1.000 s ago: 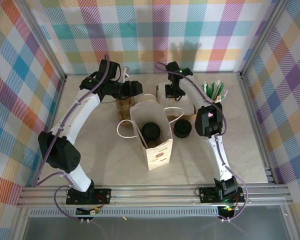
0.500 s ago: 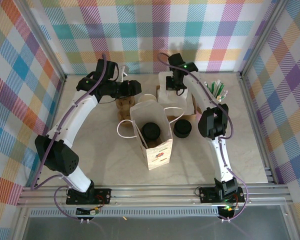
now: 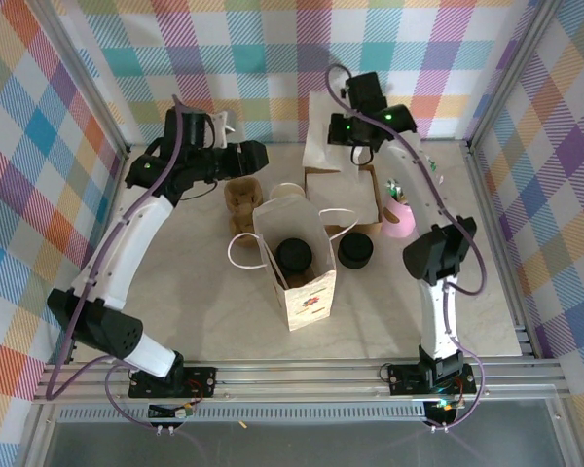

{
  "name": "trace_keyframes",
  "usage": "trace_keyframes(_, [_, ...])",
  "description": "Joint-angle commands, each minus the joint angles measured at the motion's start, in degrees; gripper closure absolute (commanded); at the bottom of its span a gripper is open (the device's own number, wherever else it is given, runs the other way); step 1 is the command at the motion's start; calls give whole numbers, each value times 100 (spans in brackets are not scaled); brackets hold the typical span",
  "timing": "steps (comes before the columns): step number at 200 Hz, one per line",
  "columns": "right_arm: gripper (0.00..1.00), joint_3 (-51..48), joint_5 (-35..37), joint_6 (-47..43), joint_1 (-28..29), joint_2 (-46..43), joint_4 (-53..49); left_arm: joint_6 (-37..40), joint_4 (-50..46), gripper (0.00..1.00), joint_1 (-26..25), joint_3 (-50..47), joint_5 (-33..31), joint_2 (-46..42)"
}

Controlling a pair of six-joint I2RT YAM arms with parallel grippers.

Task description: Pack the takeout coffee

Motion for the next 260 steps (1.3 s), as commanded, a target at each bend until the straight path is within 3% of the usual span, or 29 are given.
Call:
trace_keyframes(1, [100,-23,-139,-1,123,-644,695,-260,1123,32,-369,-67,-92,-582])
trace_keyframes(29, [100,-550,-767,470,174,-1407,1863,-487,2287,30,-1198,-480,-325,-873])
trace_keyframes(69, [100,-2291,-1355,1863,223,-2871,4400,-658,3714,28,-2332,-1055,-898,-970])
trace_keyframes(106, [100,-3255,-1421,2995,281,-3821,5340,-715,5085,27,-2978,-1774,-1464,-941])
trace_keyframes(186, [100,-4755,-1017,3761,916,-4993,5908,-623,7033,20,-3260,-2029,-1841,-654])
trace_keyframes(260, [100,-5139,-752,3691,1301,-5278,5979,-334,8118,22,-3260,-2682,-2280,-1071])
